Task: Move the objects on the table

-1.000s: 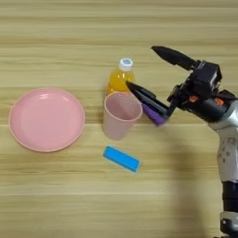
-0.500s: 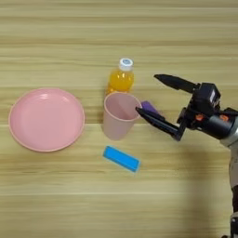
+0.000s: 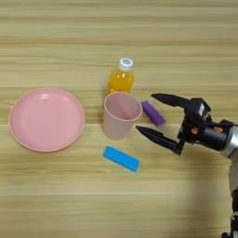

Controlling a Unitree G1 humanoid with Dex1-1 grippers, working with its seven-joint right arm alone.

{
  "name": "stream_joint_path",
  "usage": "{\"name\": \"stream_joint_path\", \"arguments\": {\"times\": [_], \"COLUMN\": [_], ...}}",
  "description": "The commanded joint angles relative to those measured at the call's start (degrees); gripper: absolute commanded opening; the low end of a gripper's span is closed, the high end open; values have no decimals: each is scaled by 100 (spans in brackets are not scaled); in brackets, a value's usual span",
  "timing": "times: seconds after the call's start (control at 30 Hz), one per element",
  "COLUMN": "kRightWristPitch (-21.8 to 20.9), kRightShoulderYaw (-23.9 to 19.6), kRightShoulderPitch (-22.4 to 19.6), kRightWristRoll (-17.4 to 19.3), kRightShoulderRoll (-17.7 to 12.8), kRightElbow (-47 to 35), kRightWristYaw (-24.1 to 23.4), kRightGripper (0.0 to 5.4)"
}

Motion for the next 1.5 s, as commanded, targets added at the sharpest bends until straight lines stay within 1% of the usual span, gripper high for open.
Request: {"name": "stream_joint_path", "arguments": {"times": [0.03,0.17,0.4,0.5,0.73,0.97,1.27,1.5], "kRightWristPitch": [-247,-363,-380,-289,-399,-414,-439,-443], "kRightShoulderYaw": [32,119,305,340,466,563,643,735], "kRightShoulderPitch": [-485,-534,-609,-643,-783,-918,-1051,-1133], "kRightWristRoll": [-168,-276,-438,-453,-599,-700,-724,-752], "kRightShoulderRoll": [-290,-242,-120,-91,-11,125,303,510], "kRightElbow": [105,279,466,519,890,1058,1142,1135], "kRightWristYaw": [-270,-298,-428,-460,-586,-691,-763,-865], "kRightGripper": [538,538,538,538,538,538,538,538]}}
